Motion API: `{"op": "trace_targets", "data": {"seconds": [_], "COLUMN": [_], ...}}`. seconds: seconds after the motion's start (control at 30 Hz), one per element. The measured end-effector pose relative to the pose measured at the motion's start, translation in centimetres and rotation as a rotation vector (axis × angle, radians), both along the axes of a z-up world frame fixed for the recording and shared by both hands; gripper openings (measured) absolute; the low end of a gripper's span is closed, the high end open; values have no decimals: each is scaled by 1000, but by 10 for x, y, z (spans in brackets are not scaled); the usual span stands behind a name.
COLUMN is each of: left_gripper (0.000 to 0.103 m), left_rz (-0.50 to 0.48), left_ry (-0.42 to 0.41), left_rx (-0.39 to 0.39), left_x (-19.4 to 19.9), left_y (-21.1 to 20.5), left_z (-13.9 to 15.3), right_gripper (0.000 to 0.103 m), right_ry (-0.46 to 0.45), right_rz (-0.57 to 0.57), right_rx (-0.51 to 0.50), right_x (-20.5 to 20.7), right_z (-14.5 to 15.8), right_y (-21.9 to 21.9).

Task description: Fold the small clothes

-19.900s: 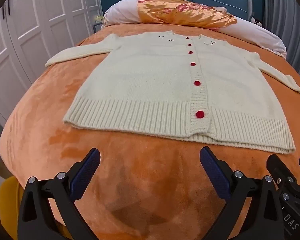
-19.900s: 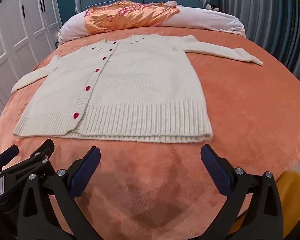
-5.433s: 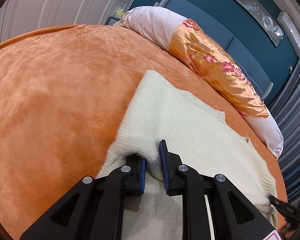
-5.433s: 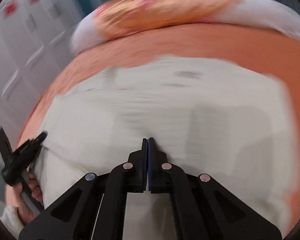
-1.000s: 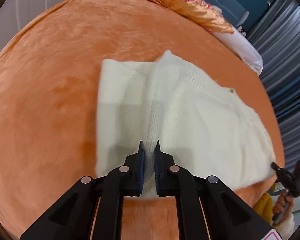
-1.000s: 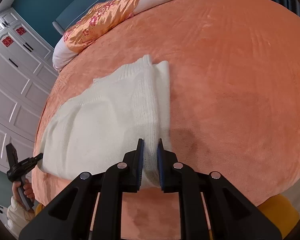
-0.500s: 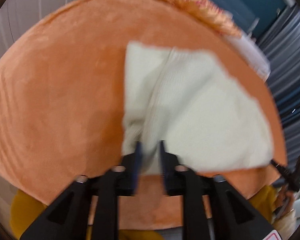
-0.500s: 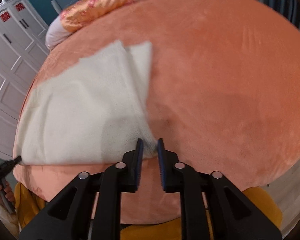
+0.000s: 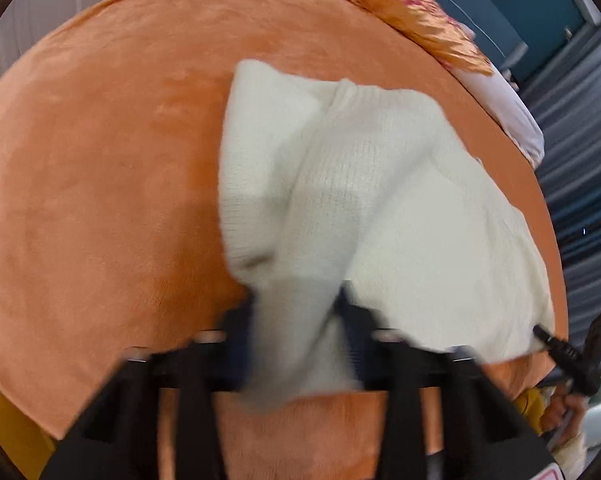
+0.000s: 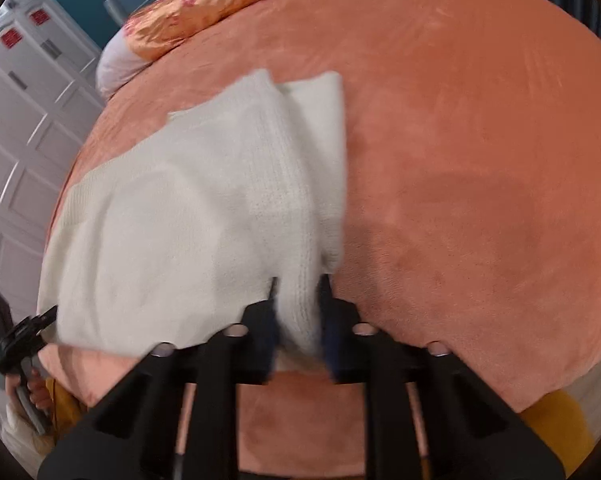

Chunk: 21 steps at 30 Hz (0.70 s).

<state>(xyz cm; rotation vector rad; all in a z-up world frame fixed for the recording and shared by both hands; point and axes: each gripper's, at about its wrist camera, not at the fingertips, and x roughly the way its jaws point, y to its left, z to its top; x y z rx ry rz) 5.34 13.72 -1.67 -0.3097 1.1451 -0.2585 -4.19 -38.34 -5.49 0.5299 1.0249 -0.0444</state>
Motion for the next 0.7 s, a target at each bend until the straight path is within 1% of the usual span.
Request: {"op": "trace_targets", "data": {"seconds": [0.07,0.1,0.17,0.27,0.33,0.4,0.43,0.47,0.5,0.53,0.57,0.6,0.63,0.67,0.7], "left_gripper": [12,11,11,11,13,20,21,21,21,21,23,34,45,68,83], "left_rz": [-16,-27,-60,-106,-117,-98,-79,-59,-39,-26,-24,-21,-18,-16,-8], "left_ry": [4,4,18,66,106,117,97,75,46,-11,-54,-97,-136,-161,-184], "left_rx": [-45,-54,-46,-3,52,115,126,113,94,67,53,41,33,18,-5], "left_x": [-11,-18,-40,-75,-100,-111,-117,-120,-120,-120,-118,-115,-105,-96,-85], "left_y": [9,12,18,20,22,23,25,26,27,27,26,26,22,20,18], "left_z": [11,16,25,24,14,4,5,11,21,38,51,65,78,86,90], "right_gripper": [11,11,11,11,11,14,22,26,27,30,38,43,52,58,61], "right_ry": [-13,-8,21,101,158,208,219,217,204,179,143,89,43,1,-27], "right_rz": [16,35,64,116,137,158,140,118,100,81,66,58,55,48,44], "right_rx": [3,-8,-22,-35,-46,-69,-99,-96,-81,-75,-78,-89,-98,-106,-108], "right_x": [-14,-22,-37,-76,-95,-106,-110,-110,-109,-108,-105,-97,-88,-76,-68], "right_z": [15,19,22,16,5,-10,-14,-11,-5,3,13,27,37,46,50], "right_y": [-1,2,8,13,15,18,17,14,11,8,5,1,-2,-4,-4]}}
